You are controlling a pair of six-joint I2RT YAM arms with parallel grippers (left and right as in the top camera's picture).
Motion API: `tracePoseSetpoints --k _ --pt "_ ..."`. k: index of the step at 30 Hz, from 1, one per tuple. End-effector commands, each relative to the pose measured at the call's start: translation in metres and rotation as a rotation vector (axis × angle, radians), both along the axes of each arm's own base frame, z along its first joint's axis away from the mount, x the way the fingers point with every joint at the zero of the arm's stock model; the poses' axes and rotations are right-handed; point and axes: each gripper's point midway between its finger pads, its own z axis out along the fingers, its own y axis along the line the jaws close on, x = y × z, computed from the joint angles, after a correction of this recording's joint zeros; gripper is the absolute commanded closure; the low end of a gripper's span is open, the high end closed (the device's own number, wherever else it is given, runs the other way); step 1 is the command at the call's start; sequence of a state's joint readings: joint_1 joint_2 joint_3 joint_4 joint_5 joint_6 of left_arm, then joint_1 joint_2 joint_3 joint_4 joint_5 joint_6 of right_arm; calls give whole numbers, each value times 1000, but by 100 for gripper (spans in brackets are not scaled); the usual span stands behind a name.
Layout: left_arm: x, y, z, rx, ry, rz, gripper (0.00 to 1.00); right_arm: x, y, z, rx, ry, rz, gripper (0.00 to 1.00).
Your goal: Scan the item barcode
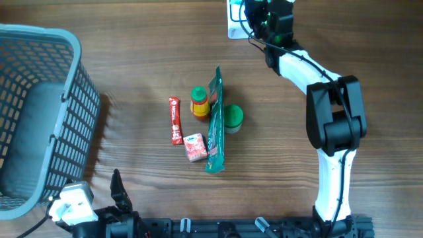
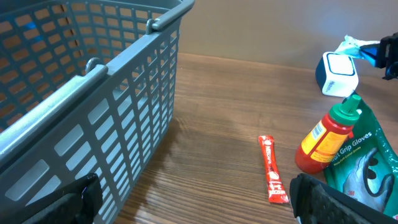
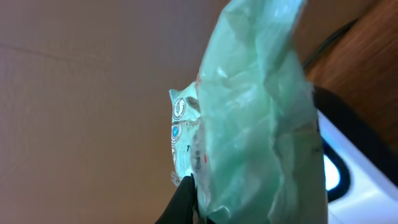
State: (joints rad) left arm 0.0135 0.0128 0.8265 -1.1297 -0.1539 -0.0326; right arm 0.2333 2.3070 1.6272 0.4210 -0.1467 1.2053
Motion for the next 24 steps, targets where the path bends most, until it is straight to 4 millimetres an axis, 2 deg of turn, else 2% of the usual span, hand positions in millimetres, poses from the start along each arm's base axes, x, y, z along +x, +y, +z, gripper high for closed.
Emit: tracePoseSetpoints --k 1,2,4,5,7,8,9,11,12,14,15,16,18,21,22,23,24 --pt "-1 -1 2 -8 -12 -1 0 4 -36 14 -11 18 39 95" --pt "-1 -1 1 -8 -12 -2 0 4 -51 19 -29 21 39 95" --pt "-1 -1 2 -8 -12 -2 0 -1 -102 32 -74 52 4 96" --pt "-1 -1 1 -8 -12 -1 0 -3 -116 36 -89 62 -15 95" --pt "-1 -1 2 -8 -12 -1 0 -19 -186 47 -168 123 -103 96" --pt "-1 -1 2 -8 -12 -1 0 -28 -212 45 -182 163 -144 95" --pt "-1 -1 1 -8 -12 -1 0 -42 -249 36 -189 240 -206 96" --pt "-1 -1 2 -8 -12 -2 0 -85 -325 2 -154 441 -341 96" --pt "-1 -1 2 -8 -12 -1 0 -117 -370 -18 -139 564 -443 96" --pt "-1 -1 2 -8 -12 -1 0 -162 -424 -36 -151 697 -598 96" --pt "-1 -1 2 -8 -12 -2 0 -199 -464 -45 -174 790 -727 96" --pt "-1 -1 1 -8 -12 -1 0 -219 -483 -48 -189 834 -792 96" --pt "-1 -1 2 -8 -12 -1 0 -271 -530 -58 -230 929 -965 96" --pt "-1 -1 1 -8 -12 -2 0 -329 -574 -67 -267 1023 -1140 96" --pt "-1 -1 2 -8 -12 -1 0 -338 -581 -68 -261 1033 -1161 95" --pt "-1 -1 1 -8 -12 -1 0 -348 -588 -70 -255 1045 -1172 91" --pt "-1 -1 2 -8 -12 -2 0 -357 -594 -70 -254 1053 -1177 81"
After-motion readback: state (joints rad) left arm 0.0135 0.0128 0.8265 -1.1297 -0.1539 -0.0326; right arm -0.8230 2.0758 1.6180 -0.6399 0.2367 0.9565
